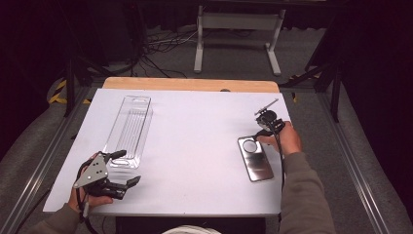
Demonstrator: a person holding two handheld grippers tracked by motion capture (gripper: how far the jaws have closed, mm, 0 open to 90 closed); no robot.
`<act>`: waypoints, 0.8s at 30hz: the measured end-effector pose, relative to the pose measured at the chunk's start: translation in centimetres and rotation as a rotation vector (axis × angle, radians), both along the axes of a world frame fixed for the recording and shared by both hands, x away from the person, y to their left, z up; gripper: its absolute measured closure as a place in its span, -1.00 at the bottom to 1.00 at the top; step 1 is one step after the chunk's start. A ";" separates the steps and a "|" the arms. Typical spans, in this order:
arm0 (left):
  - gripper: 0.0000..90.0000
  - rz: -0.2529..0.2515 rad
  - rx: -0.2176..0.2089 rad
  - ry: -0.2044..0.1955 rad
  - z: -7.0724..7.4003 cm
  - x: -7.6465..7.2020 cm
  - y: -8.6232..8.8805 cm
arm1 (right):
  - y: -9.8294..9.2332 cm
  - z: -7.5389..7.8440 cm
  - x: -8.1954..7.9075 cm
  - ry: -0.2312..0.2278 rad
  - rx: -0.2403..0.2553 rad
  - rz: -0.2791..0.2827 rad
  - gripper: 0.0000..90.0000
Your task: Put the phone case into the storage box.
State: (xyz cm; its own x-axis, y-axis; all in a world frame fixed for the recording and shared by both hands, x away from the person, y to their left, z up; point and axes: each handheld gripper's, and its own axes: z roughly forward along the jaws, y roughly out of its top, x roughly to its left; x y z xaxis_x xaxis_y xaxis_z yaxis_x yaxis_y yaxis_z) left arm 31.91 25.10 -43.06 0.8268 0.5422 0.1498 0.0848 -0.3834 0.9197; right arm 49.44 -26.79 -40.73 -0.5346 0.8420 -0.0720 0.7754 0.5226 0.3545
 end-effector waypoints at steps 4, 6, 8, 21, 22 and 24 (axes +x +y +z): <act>-0.83 0.001 0.003 0.001 0.0 0.0 -0.1 | 0.0 -0.4 0.5 0.010 -0.013 0.002 0.35; -0.83 -0.004 0.010 0.005 0.0 0.0 0.0 | -0.2 -0.7 0.7 0.025 -0.010 0.002 0.43; -0.83 -0.005 0.011 0.007 -0.1 0.0 -0.1 | -0.5 -0.8 0.9 0.036 0.023 0.000 0.51; -0.83 -0.013 0.023 0.013 -0.2 0.1 -0.1 | -0.2 -0.8 1.5 0.100 -0.003 -0.001 0.84; -0.83 -0.013 0.023 0.014 -0.2 0.1 -0.1 | -0.2 -0.8 1.5 0.093 -0.008 0.001 0.84; -0.83 -0.014 0.025 0.014 -0.2 0.0 -0.2 | -0.1 -0.8 1.5 0.089 -0.017 0.004 0.85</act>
